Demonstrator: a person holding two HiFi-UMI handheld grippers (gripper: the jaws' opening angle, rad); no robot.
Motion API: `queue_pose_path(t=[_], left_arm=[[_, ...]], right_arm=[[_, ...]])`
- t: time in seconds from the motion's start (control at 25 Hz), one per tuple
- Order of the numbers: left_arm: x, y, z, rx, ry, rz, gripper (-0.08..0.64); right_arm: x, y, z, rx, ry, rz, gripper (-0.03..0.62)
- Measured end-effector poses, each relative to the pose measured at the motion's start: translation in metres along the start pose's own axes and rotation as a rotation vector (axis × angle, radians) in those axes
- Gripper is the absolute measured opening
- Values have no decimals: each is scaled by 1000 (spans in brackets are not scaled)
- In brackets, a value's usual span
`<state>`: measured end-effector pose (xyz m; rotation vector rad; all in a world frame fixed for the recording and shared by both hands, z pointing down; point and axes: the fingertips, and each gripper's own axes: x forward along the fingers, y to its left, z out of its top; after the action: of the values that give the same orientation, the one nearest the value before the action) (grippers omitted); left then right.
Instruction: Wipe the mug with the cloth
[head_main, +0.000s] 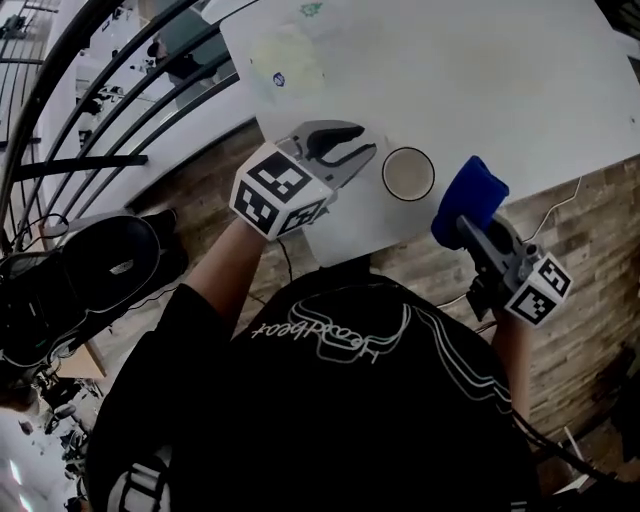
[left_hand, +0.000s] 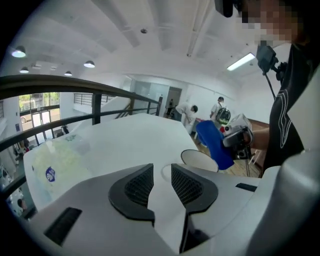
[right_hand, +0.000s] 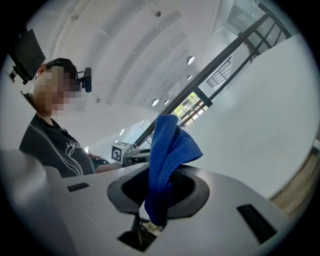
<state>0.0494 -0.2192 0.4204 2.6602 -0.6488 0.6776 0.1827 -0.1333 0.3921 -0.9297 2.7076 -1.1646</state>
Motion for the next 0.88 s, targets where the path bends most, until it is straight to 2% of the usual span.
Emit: queue_pose_path(t=[0.2, 0.56, 0.72, 0.88], left_arm=[[23, 1, -11, 44, 71, -95, 106], [53, 1, -19, 66, 77, -208, 106], [57, -3, -20, 54, 69, -248, 104], [58, -5, -20, 54, 77, -281, 61]], right_arm=[[12, -16, 8, -5, 33, 21, 64], [29, -35, 12, -35, 81, 56, 64], [31, -36, 12, -106, 151, 68, 64], [39, -34, 18, -144, 199, 107, 64]])
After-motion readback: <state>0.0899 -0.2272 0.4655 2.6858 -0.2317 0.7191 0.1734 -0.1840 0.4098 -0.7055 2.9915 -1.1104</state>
